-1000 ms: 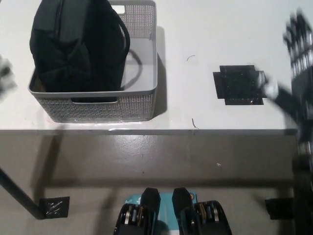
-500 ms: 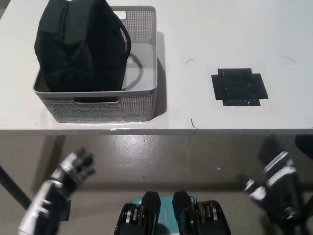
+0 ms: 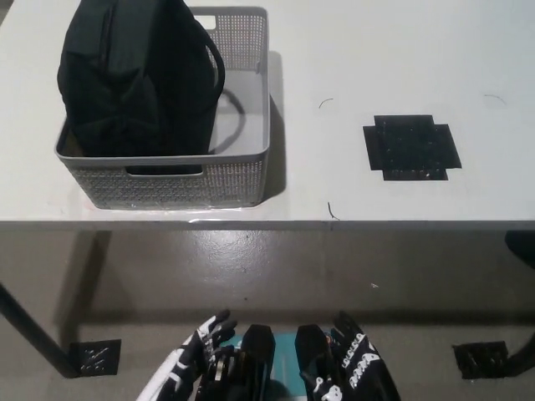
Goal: Use both hands to pick up a lunch bag on the right hand side and place it into a container on the left hand side
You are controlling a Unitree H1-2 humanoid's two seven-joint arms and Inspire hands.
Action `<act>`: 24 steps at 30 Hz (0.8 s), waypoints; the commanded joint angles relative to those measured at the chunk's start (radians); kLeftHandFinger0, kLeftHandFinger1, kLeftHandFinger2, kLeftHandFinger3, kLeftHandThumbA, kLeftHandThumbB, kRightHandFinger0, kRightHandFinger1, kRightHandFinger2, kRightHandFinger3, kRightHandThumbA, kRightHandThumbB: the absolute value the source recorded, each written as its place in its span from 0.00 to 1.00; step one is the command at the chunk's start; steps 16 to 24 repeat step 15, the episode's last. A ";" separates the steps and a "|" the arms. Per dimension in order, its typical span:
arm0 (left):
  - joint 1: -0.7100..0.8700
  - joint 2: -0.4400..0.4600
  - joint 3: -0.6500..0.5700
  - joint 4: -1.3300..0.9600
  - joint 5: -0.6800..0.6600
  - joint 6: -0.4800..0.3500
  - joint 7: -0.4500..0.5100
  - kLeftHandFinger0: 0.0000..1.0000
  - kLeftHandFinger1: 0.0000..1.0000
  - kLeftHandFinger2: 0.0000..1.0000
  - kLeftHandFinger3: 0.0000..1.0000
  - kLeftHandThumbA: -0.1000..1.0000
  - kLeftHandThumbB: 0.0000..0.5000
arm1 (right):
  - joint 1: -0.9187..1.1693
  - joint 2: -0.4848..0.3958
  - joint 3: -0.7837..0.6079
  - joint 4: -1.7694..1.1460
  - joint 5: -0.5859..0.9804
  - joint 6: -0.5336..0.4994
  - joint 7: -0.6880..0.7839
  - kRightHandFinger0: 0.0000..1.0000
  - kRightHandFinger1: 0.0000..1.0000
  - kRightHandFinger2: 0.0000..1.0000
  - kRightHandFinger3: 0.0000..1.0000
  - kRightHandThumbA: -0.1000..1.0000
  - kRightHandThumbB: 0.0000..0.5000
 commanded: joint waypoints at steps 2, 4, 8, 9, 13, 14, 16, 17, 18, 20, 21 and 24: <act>0.008 0.000 -0.016 -0.008 0.039 -0.096 0.010 1.00 1.00 1.00 1.00 1.00 0.52 | -0.008 0.002 0.021 -0.025 -0.034 -0.106 0.043 1.00 1.00 1.00 1.00 1.00 0.36; -0.003 -0.002 -0.016 -0.005 0.032 -0.092 0.010 1.00 1.00 1.00 1.00 1.00 0.52 | -0.023 0.001 0.014 -0.019 -0.028 -0.105 0.044 1.00 1.00 1.00 1.00 1.00 0.37; 0.008 -0.001 -0.014 -0.010 0.032 -0.099 0.015 1.00 1.00 1.00 1.00 1.00 0.54 | -0.024 0.005 0.007 -0.016 -0.005 -0.085 0.053 1.00 1.00 1.00 1.00 1.00 0.38; 0.007 -0.001 -0.013 -0.009 0.031 -0.099 0.015 1.00 1.00 1.00 1.00 1.00 0.51 | -0.024 0.004 0.008 -0.018 -0.012 -0.085 0.052 1.00 1.00 1.00 1.00 1.00 0.37; 0.010 0.001 -0.012 -0.013 0.032 -0.092 0.014 1.00 1.00 1.00 1.00 1.00 0.51 | -0.028 0.005 0.010 -0.018 -0.014 -0.083 0.057 1.00 1.00 1.00 1.00 1.00 0.37; 0.005 0.002 -0.012 -0.015 0.031 -0.087 0.013 1.00 1.00 1.00 1.00 1.00 0.51 | -0.033 0.006 0.008 -0.015 -0.009 -0.081 0.059 1.00 1.00 1.00 1.00 1.00 0.38; 0.001 0.003 -0.012 -0.014 0.031 -0.086 0.012 1.00 1.00 1.00 1.00 1.00 0.51 | -0.037 0.006 0.006 -0.014 -0.005 -0.079 0.062 1.00 1.00 1.00 1.00 1.00 0.38; 0.001 0.003 -0.012 -0.014 0.031 -0.086 0.012 1.00 1.00 1.00 1.00 1.00 0.51 | -0.037 0.006 0.006 -0.014 -0.005 -0.079 0.062 1.00 1.00 1.00 1.00 1.00 0.38; 0.001 0.003 -0.012 -0.014 0.031 -0.086 0.012 1.00 1.00 1.00 1.00 1.00 0.51 | -0.037 0.006 0.006 -0.014 -0.005 -0.079 0.062 1.00 1.00 1.00 1.00 1.00 0.38; 0.001 0.003 -0.012 -0.014 0.031 -0.086 0.012 1.00 1.00 1.00 1.00 1.00 0.51 | -0.037 0.006 0.006 -0.014 -0.005 -0.079 0.062 1.00 1.00 1.00 1.00 1.00 0.38; 0.001 0.003 -0.012 -0.014 0.031 -0.086 0.012 1.00 1.00 1.00 1.00 1.00 0.51 | -0.037 0.006 0.006 -0.014 -0.005 -0.079 0.062 1.00 1.00 1.00 1.00 1.00 0.38; 0.001 0.003 -0.012 -0.014 0.031 -0.086 0.012 1.00 1.00 1.00 1.00 1.00 0.51 | -0.037 0.006 0.006 -0.014 -0.005 -0.079 0.062 1.00 1.00 1.00 1.00 1.00 0.38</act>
